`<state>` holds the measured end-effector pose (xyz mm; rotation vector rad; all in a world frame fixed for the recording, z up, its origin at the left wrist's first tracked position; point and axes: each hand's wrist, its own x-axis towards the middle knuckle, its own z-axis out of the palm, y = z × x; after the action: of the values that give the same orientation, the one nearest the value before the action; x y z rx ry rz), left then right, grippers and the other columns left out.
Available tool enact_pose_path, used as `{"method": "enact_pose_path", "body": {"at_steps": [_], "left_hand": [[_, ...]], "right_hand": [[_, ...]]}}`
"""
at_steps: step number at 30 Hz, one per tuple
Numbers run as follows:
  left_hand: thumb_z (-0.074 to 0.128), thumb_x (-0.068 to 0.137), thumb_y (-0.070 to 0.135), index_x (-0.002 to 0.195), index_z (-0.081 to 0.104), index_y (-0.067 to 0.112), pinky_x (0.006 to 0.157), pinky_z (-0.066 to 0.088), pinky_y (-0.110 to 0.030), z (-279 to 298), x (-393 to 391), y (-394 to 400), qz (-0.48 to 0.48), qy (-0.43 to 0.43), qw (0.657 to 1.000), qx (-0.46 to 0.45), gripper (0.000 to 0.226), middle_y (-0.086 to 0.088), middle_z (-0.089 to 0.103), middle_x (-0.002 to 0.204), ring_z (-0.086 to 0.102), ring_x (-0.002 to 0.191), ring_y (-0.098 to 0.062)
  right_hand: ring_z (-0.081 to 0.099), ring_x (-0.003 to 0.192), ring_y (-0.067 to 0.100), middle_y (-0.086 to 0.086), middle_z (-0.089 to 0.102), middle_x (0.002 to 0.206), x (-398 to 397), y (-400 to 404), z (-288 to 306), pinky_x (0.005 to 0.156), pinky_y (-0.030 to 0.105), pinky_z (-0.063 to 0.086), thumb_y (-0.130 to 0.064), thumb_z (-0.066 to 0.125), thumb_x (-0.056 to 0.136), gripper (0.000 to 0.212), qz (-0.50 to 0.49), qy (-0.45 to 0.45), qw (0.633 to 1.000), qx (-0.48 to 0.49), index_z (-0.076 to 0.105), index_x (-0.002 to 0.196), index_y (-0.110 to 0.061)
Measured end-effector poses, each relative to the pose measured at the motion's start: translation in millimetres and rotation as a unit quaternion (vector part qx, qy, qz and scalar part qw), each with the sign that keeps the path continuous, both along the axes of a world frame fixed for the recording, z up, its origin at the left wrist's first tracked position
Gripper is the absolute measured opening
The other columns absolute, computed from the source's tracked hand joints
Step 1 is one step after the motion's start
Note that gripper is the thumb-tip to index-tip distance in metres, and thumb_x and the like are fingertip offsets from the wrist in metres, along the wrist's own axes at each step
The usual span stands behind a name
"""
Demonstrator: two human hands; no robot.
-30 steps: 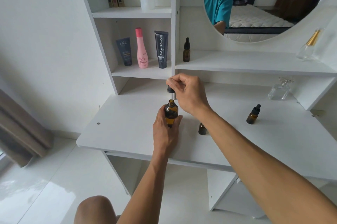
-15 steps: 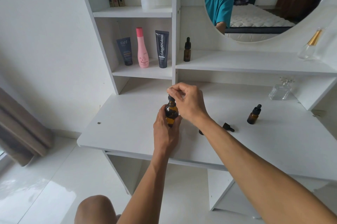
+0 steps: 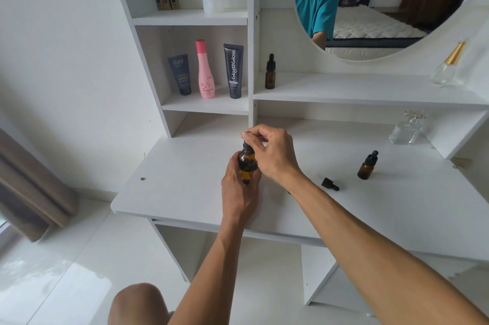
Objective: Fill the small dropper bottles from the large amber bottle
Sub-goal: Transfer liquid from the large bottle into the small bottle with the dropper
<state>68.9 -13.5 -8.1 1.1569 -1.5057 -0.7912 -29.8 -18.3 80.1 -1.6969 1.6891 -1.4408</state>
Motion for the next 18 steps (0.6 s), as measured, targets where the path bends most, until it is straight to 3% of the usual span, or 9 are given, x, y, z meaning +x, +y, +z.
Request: {"method": "enact_pose_path", "body": {"at_steps": [7,14,18], "left_hand": [[0.070,0.091,0.020,0.122,0.052,0.030,0.075,0.047,-0.012,0.1,-0.1,0.3,-0.003,0.001,1.000,-0.001,0.037,0.009,0.066,0.106,0.063,0.092,-0.003],[0.072,0.090,0.024,0.124,0.053,0.029,0.076,0.048,-0.013,-0.4,0.0,0.3,0.001,0.007,1.000,0.003,0.039,0.012,0.066,0.105,0.063,0.092,0.000],[0.073,0.090,0.028,0.125,0.053,0.029,0.077,0.050,-0.016,-1.8,-0.2,-0.9,0.004,0.006,1.000,0.003,0.040,0.012,0.067,0.105,0.064,0.092,-0.001]], "right_hand": [[0.066,0.079,0.008,-0.006,0.074,0.085,0.0,0.0,1.6,0.073,0.018,0.050,-0.023,0.068,0.093,0.014,0.003,-0.003,1.000,-0.006,0.076,0.089,-0.012],[0.066,0.075,0.000,-0.007,0.074,0.084,-0.7,2.5,10.8,0.070,0.006,0.048,-0.024,0.068,0.092,0.013,0.017,-0.021,1.000,-0.013,0.075,0.092,-0.013],[0.068,0.069,-0.002,-0.003,0.074,0.082,-2.1,3.5,18.9,0.072,0.018,0.057,-0.022,0.070,0.092,0.011,0.030,-0.061,0.998,-0.013,0.075,0.091,-0.012]]}}
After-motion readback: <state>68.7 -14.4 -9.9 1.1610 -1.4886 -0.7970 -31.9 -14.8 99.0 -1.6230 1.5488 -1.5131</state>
